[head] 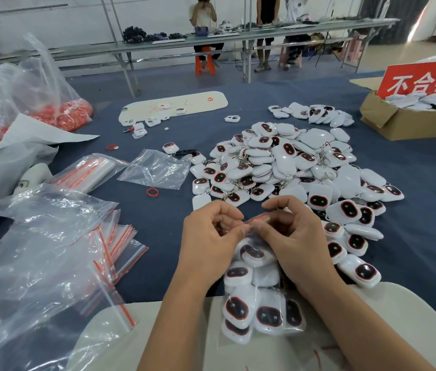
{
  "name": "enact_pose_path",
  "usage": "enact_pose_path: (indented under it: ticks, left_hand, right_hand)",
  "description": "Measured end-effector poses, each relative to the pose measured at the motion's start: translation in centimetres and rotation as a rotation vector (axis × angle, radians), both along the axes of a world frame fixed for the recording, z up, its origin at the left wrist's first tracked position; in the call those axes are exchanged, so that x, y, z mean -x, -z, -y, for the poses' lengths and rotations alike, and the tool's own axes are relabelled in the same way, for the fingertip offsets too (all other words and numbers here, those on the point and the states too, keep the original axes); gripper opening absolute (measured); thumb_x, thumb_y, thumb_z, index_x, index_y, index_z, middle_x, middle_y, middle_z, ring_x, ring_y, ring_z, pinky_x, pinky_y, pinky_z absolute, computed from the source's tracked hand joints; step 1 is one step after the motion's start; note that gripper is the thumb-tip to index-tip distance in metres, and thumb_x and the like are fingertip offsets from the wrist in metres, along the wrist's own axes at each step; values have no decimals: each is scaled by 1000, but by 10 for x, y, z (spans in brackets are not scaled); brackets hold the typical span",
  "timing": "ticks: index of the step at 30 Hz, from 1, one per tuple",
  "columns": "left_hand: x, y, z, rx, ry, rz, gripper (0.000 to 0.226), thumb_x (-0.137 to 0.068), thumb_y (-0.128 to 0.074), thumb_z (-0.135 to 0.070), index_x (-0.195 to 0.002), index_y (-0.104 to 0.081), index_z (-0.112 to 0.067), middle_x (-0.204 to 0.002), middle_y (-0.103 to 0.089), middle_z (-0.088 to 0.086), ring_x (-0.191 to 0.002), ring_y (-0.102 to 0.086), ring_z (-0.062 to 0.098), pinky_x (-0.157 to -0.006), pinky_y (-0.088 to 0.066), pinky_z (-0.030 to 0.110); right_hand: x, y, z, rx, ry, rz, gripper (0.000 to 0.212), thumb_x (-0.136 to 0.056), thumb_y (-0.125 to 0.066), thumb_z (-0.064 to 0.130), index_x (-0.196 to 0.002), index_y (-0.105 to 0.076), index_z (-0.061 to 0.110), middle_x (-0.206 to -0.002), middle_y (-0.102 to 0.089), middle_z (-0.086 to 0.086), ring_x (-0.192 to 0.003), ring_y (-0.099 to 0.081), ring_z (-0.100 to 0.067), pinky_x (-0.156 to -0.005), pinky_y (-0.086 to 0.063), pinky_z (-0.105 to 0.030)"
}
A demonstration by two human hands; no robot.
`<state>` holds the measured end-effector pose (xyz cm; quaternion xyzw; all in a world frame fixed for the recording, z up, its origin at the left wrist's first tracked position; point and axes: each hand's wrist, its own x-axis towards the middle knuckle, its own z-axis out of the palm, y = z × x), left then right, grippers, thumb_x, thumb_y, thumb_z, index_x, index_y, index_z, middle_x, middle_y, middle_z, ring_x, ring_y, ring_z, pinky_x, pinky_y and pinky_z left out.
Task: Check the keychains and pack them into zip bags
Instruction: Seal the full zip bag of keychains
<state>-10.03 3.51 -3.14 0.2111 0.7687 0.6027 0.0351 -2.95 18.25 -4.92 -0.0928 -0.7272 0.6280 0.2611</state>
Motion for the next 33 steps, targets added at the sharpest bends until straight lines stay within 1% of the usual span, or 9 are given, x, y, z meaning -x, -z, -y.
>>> enact_pose_path:
  ticks: [3,6,10,14,18,21,25,30,33]
  left_hand:
    - [0,0,0,-12,25,-13,24,-81,-84,-2,-88,-72,-22,-78,-73,-4,-73,-66,14,-68,-54,18]
    - [0,-1,2,4,78,-13,27,-82,-82,-4,-95,-72,-25,-81,-74,-5,-78,-66,23,-72,-57,28]
    - [1,-2,5,12,71,-39,25,-80,-84,-2,-89,-74,-24,-76,-74,-7,-75,-68,14,-70,-53,18]
    - [1,-1,3,-4,50,-81,22,-80,-84,-2,-80,-74,-21,-73,-72,-4,-71,-66,18,-68,-53,19]
    - [4,-1,8,45,27,-45,18,-81,-87,-15,-88,-76,-27,-70,-71,-6,-67,-65,9,-66,-52,20]
    - [8,1,13,0,19,10,20,-80,-87,-11,-92,-78,-24,-64,-70,0,-62,-64,17,-66,-53,31]
    - [7,1,10,-47,9,42,19,-80,-87,-8,-88,-77,-22,-65,-70,9,-59,-62,16,-59,-52,26]
    - [13,2,21,-31,-21,187,18,-81,-87,-12,-88,-78,-26,-81,-78,6,-83,-75,33,-80,-61,44]
    - [16,1,28,-66,-44,202,20,-78,-87,-4,-83,-80,-22,-77,-78,7,-79,-75,30,-77,-61,39]
  right_hand:
    - [1,1,-3,95,39,-14,29,-87,-82,3,-94,-66,26,-80,-75,-5,-73,-74,-18,-66,-57,-25]
    - [-1,-2,-5,115,-10,-34,30,-84,-83,-2,-88,-65,23,-75,-74,-8,-69,-73,-16,-63,-55,-20]
    - [-1,-4,-4,62,-46,-11,27,-84,-85,2,-88,-68,23,-77,-75,-8,-71,-74,-22,-65,-59,-25]
    - [-1,-4,0,78,-43,-37,28,-89,-79,1,-93,-70,27,-82,-78,-4,-74,-76,-18,-68,-60,-25]
    - [-1,-2,-3,50,21,-62,28,-88,-80,-1,-87,-68,25,-79,-75,-1,-69,-70,-13,-64,-57,-21]
    - [1,0,-6,104,61,-51,30,-87,-81,0,-83,-65,25,-75,-72,-4,-66,-65,-16,-62,-57,-28]
    - [3,3,-6,179,96,-43,32,-85,-82,1,-81,-63,27,-78,-70,-16,-67,-62,-20,-61,-56,-33]
    - [2,4,-7,232,168,-54,31,-86,-84,8,-78,-63,29,-79,-71,-14,-68,-63,-17,-63,-57,-31]
    - [2,3,-5,232,180,-50,31,-86,-85,9,-78,-63,29,-74,-69,-9,-66,-63,-19,-63,-57,-30]
